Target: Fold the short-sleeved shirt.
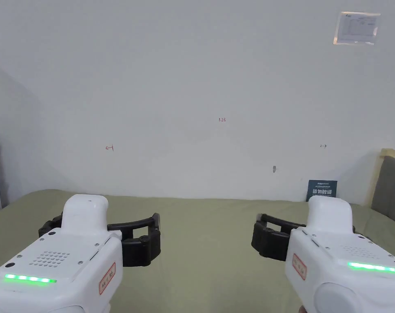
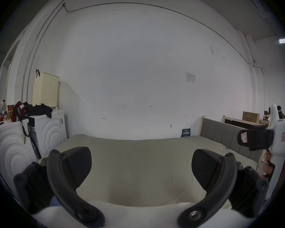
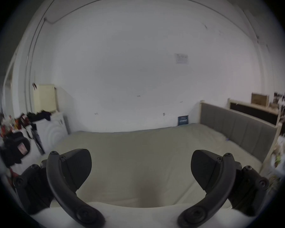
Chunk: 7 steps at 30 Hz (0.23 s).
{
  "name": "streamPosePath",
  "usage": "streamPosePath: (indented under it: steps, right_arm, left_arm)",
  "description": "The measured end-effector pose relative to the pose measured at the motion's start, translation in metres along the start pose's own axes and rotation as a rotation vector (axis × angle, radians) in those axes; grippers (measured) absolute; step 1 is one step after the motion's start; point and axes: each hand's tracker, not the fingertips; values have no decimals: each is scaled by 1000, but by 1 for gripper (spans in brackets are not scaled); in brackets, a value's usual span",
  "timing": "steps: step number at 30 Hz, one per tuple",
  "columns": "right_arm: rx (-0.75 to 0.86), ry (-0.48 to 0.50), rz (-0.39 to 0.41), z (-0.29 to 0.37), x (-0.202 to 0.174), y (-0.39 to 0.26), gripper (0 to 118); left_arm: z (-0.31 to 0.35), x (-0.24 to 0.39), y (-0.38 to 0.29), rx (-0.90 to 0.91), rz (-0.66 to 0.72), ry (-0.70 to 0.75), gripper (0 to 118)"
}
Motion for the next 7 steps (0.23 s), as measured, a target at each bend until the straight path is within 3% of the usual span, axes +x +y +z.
streamPosePath:
  steps: [4,7]
  right_arm:
    - [43,-12,40,4,-8,-10,118]
    - [51,58,36,4,-5,-10,118]
  left_arm:
    - [2,2,1,6,5,-9,118]
    - [2,3,1,6,-5,-7,118]
